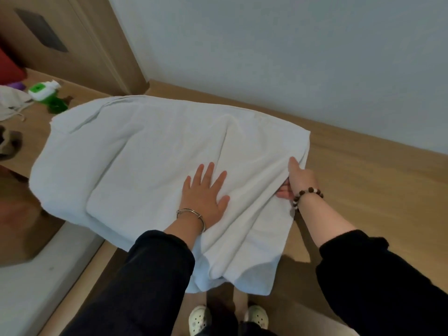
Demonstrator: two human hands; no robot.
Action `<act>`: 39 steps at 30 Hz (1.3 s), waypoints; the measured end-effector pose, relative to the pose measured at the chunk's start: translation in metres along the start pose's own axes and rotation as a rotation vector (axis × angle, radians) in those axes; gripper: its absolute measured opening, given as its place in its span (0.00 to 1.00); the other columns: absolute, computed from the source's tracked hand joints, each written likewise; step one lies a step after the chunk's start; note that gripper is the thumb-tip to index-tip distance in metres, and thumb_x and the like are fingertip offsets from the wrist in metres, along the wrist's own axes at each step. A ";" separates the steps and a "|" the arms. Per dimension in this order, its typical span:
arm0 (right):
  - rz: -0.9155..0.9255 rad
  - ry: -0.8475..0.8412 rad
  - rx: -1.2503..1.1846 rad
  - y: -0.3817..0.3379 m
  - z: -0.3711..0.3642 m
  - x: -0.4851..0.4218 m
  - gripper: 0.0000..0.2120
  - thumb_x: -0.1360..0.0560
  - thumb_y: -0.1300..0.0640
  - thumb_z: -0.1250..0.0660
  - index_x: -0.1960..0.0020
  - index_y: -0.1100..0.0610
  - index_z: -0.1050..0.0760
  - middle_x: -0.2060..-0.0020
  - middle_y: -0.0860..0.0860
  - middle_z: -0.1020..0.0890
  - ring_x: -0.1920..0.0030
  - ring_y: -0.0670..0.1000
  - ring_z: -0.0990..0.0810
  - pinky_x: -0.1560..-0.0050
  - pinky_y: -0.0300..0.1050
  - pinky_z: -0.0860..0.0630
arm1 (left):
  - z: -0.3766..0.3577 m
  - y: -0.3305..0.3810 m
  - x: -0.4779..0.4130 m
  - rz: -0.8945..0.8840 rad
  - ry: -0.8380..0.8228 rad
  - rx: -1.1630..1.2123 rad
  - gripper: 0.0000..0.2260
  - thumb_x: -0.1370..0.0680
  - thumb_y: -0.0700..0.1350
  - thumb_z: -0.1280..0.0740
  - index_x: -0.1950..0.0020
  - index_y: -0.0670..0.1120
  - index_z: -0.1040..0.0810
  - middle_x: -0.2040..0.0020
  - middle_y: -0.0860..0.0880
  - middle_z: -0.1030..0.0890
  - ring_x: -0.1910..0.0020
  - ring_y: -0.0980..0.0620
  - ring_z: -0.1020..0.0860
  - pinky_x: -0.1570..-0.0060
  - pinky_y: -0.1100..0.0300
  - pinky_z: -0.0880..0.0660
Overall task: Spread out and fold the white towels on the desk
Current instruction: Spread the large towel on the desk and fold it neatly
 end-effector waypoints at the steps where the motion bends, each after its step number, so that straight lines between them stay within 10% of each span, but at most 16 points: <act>1: -0.063 -0.092 -0.066 0.018 -0.012 0.019 0.22 0.24 0.43 0.36 0.58 0.64 0.25 0.66 0.57 0.19 0.68 0.55 0.18 0.73 0.46 0.21 | 0.001 -0.001 -0.001 0.001 -0.008 0.005 0.29 0.23 0.63 0.56 0.24 0.59 0.60 0.23 0.51 0.64 0.24 0.48 0.63 0.28 0.46 0.57; 11: -0.394 -0.638 -0.190 0.094 -0.058 0.122 0.08 0.22 0.69 0.40 0.45 0.62 0.27 0.48 0.61 0.19 0.53 0.59 0.19 0.59 0.52 0.19 | 0.005 -0.003 -0.003 0.013 -0.062 0.158 0.24 0.20 0.58 0.54 0.24 0.60 0.52 0.22 0.54 0.59 0.24 0.51 0.61 0.28 0.47 0.57; 18: 0.046 -0.234 0.374 0.090 -0.016 0.098 0.11 0.25 0.70 0.41 0.47 0.65 0.23 0.51 0.62 0.19 0.53 0.62 0.19 0.52 0.56 0.19 | 0.012 0.002 0.005 0.001 -0.077 -0.001 0.27 0.21 0.58 0.48 0.23 0.57 0.53 0.22 0.49 0.60 0.24 0.47 0.62 0.28 0.43 0.58; 22: 0.080 -0.235 0.266 0.096 -0.012 0.100 0.10 0.25 0.69 0.38 0.53 0.59 0.20 0.54 0.54 0.18 0.52 0.58 0.19 0.49 0.58 0.20 | 0.054 0.002 0.038 0.097 0.183 -0.076 0.15 0.25 0.48 0.38 0.38 0.50 0.26 0.38 0.46 0.29 0.36 0.44 0.35 0.41 0.51 0.39; 25: 0.137 -0.202 0.269 0.091 -0.008 0.103 0.11 0.25 0.68 0.39 0.49 0.62 0.19 0.54 0.54 0.18 0.52 0.58 0.19 0.49 0.57 0.20 | 0.043 0.013 0.074 -0.032 0.118 -0.076 0.14 0.24 0.43 0.41 0.40 0.48 0.25 0.45 0.47 0.25 0.46 0.45 0.30 0.56 0.56 0.38; 30: -0.083 -0.371 0.400 0.120 -0.018 0.120 0.15 0.23 0.54 0.35 0.59 0.67 0.22 0.70 0.59 0.17 0.71 0.55 0.17 0.72 0.43 0.21 | 0.015 0.004 0.107 -0.060 -0.050 0.239 0.23 0.22 0.38 0.44 0.27 0.49 0.35 0.27 0.46 0.36 0.29 0.46 0.37 0.33 0.56 0.40; 39: 0.025 -0.425 0.602 0.125 -0.053 0.151 0.06 0.27 0.65 0.39 0.63 0.63 0.28 0.67 0.58 0.18 0.63 0.57 0.16 0.58 0.47 0.19 | 0.011 0.002 0.112 -0.030 -0.092 0.407 0.24 0.21 0.37 0.44 0.25 0.50 0.38 0.23 0.50 0.44 0.24 0.52 0.47 0.28 0.58 0.57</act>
Point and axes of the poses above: each hand's wrist, its own x-axis away from the middle knuckle, its own z-axis out of the back of the hand, y = z × x, the point moved 8 cm from there along -x, towards the middle knuckle
